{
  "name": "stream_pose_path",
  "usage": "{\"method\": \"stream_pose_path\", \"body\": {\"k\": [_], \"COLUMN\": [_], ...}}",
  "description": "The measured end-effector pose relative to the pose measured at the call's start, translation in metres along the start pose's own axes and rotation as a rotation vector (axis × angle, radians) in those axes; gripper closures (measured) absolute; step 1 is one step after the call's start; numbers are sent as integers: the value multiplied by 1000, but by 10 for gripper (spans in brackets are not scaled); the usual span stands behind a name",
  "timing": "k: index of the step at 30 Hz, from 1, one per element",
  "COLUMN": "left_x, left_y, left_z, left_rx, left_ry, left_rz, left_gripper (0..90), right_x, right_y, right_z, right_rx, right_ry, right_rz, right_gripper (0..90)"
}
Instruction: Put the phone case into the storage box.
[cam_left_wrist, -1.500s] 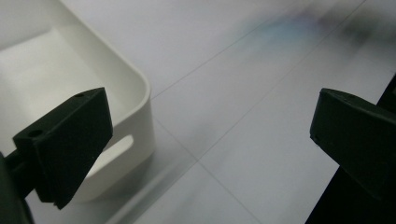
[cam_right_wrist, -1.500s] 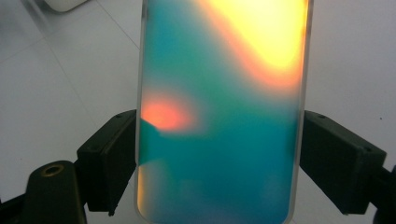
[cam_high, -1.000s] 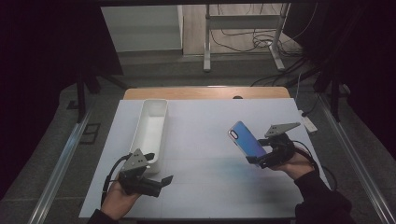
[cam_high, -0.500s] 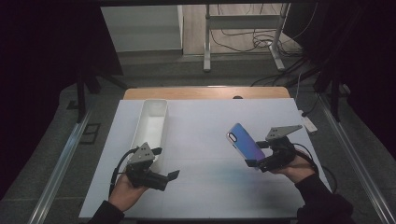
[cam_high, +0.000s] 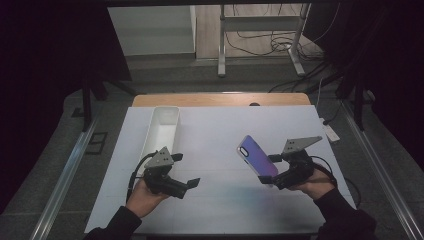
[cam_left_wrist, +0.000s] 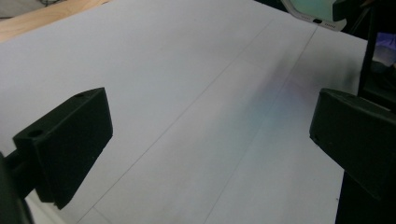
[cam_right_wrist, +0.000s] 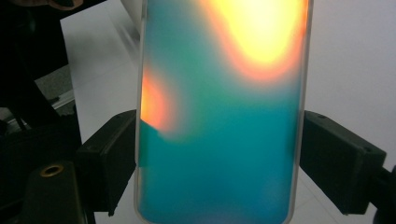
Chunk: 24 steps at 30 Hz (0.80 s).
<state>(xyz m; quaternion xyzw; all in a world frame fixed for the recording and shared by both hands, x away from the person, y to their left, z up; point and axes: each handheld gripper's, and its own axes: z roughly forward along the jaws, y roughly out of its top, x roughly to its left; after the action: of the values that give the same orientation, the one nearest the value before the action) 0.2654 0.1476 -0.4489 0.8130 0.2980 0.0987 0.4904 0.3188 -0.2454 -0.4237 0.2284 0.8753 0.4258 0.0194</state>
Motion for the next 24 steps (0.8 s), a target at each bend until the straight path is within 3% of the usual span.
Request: {"method": "stream_pose_path", "body": {"k": [11, 24], "left_x": [8, 5], "left_y": [9, 21], "left_z": [6, 22], "left_rx": [-30, -44], "left_ry": [-62, -155], "left_rz": [10, 27], "left_gripper": [3, 19], "right_x": [11, 24], "right_y": [4, 9], "right_z": [6, 13], "right_rx": [-18, -44], "right_ry": [72, 179], "right_rz": [-24, -60], "right_gripper": [171, 171]}}
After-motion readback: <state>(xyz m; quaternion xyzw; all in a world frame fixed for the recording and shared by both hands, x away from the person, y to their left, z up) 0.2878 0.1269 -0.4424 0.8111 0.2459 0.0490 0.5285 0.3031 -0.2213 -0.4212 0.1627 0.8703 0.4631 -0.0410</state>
